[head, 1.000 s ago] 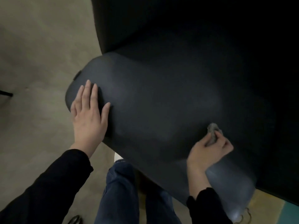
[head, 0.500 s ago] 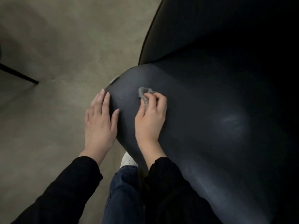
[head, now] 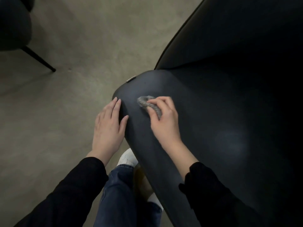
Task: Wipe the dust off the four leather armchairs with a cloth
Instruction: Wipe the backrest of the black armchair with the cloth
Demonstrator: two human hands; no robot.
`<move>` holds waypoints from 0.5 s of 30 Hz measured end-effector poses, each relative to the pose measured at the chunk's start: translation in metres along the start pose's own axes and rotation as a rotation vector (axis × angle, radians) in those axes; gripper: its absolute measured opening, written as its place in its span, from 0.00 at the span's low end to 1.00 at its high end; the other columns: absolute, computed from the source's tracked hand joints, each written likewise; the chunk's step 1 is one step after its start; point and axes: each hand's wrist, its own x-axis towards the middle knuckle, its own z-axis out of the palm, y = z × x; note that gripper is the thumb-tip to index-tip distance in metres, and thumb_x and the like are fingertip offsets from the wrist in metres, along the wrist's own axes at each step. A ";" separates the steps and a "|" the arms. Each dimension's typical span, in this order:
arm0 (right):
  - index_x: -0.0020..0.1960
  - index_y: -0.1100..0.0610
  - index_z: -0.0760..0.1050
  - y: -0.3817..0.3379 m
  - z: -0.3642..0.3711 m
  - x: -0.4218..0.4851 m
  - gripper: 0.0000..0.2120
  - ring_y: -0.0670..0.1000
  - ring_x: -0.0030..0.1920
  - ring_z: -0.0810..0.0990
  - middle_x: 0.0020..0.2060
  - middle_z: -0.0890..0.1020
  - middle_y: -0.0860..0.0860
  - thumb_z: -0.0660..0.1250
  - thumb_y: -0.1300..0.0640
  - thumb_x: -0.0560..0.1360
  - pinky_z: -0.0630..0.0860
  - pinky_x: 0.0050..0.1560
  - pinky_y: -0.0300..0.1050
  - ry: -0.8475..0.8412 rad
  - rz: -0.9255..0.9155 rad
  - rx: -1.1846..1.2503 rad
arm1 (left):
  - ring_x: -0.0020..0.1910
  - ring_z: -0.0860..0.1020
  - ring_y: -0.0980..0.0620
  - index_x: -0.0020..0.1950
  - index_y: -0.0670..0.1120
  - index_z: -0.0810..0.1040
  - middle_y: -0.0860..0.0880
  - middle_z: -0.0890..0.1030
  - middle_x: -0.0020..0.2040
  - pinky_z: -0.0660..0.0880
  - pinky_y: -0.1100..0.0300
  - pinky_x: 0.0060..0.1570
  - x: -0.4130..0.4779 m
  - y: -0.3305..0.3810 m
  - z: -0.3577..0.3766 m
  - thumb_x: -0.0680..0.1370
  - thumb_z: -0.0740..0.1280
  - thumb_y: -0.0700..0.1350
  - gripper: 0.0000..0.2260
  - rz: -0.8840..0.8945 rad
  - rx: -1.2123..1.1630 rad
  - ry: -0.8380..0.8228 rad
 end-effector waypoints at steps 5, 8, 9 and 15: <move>0.51 0.58 0.80 -0.013 -0.044 -0.005 0.06 0.42 0.49 0.74 0.51 0.75 0.50 0.68 0.63 0.75 0.62 0.49 0.19 0.073 0.132 0.077 | 0.69 0.69 0.44 0.76 0.44 0.63 0.44 0.71 0.71 0.66 0.48 0.69 -0.018 0.023 -0.020 0.82 0.58 0.51 0.24 -0.028 -0.002 -0.001; 0.51 0.58 0.80 -0.025 -0.073 -0.014 0.06 0.39 0.47 0.74 0.51 0.75 0.50 0.68 0.63 0.75 0.63 0.49 0.20 0.056 0.093 0.065 | 0.66 0.72 0.44 0.75 0.44 0.64 0.44 0.74 0.67 0.67 0.48 0.66 -0.032 0.045 -0.037 0.82 0.59 0.51 0.23 -0.033 -0.001 0.018; 0.51 0.58 0.80 -0.031 -0.083 -0.017 0.06 0.38 0.48 0.74 0.51 0.75 0.50 0.68 0.63 0.75 0.64 0.48 0.20 0.049 0.082 0.061 | 0.66 0.72 0.44 0.76 0.44 0.64 0.44 0.75 0.66 0.67 0.49 0.66 -0.037 0.052 -0.044 0.82 0.58 0.52 0.23 -0.035 0.003 0.020; 0.51 0.58 0.79 -0.076 -0.146 -0.039 0.06 0.36 0.47 0.73 0.50 0.76 0.51 0.69 0.62 0.75 0.65 0.48 0.21 0.022 -0.004 0.029 | 0.66 0.71 0.46 0.75 0.44 0.65 0.44 0.76 0.66 0.64 0.52 0.66 -0.070 0.095 -0.095 0.83 0.58 0.53 0.23 -0.019 0.031 0.052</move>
